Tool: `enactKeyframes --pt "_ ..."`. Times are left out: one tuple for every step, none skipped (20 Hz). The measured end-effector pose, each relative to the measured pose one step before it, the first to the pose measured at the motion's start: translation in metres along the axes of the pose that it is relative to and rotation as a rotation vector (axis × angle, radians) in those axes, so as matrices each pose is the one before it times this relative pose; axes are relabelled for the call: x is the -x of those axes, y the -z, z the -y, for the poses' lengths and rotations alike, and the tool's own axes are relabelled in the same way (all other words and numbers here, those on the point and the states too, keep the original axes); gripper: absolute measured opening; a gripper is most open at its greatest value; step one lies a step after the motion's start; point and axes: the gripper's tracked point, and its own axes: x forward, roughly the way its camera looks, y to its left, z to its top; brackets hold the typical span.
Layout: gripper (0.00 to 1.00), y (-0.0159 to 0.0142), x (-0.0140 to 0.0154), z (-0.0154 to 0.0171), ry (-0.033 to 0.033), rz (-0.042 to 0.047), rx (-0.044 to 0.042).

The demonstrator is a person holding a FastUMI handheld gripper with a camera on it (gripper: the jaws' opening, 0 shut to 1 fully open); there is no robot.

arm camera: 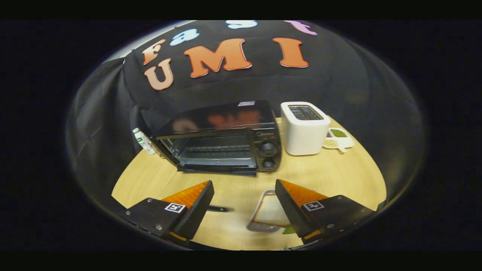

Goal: Open the toaster oven, put the food inside, and close the toaster oven door.

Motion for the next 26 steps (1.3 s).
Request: enactKeyframes --pt "0.98 -0.00035 0.00453 0.0125 0.011 -0.00033 -0.00936" --pt "0.98 0.00102 0.00381 0.01375 0.01567 -0.00084 -0.00973" --pt "0.99 0.00209 0.00184 0.0147 0.01855 -0.00403 -0.00824" --pt "0.99 0.00295 0.00041 0.01428 0.01978 -0.00738 -0.00796" --pt "0.99 0.00456 0.00067 0.01184 0.01435 -0.01246 -0.01027" --pt "0.99 0.00556 -0.00109 0.00998 0.01161 -0.01722 -0.01184" --pt "0.99 0.00597 -0.00035 0.0091 0.00739 -0.01747 -0.01348" --pt "0.99 0.00669 -0.00195 0.0076 0.00698 -0.02268 -0.01346" --pt "0.99 0.00441 -0.00321 0.00562 -0.0004 -0.01392 -0.01369" --pt "0.99 0.00534 -0.00288 0.00544 0.00104 -0.01601 -0.00873" --pt "0.99 0.00508 -0.00393 0.00369 -0.00613 -0.01041 -0.00416" --pt "0.99 0.00799 -0.00224 0.00228 -0.00737 -0.02348 -0.00486" --pt "0.99 0.0066 -0.00436 -0.00127 -0.01955 -0.02354 -0.00843" --pt "0.99 0.00538 -0.00456 -0.00017 -0.01341 -0.02001 -0.01529" --pt "0.99 0.0059 -0.00525 -0.00162 -0.01622 -0.02052 -0.01553" --pt "0.99 0.00361 -0.00386 -0.00349 -0.02046 -0.01431 -0.02193" --pt "0.99 0.00418 -0.00137 -0.00327 -0.02228 -0.01459 -0.01879" --pt "0.99 0.00361 -0.00281 -0.0028 -0.01722 -0.0172 -0.01309" --pt "0.99 0.00417 -0.00228 -0.00497 -0.02189 -0.01946 -0.01006" --pt "0.99 0.00199 -0.00358 -0.0046 -0.01795 -0.01395 -0.01282" --pt "0.98 0.00134 -0.00461 -0.00494 -0.01196 -0.01129 -0.01276" --pt "0.97 0.00386 -0.00326 -0.00271 -0.00631 -0.01697 -0.01207" --pt "0.91 0.00433 -0.00234 -0.00084 -0.00186 -0.0146 -0.01221" --pt "0.84 0.00329 -0.00188 -0.00049 0.00136 -0.01455 -0.01103" --pt "0.77 0.00143 0.00049 -0.00251 -0.00759 -0.00774 -0.01531" --pt "0.7 -0.00016 -0.00045 -0.00328 -0.00732 -0.00779 -0.02455"
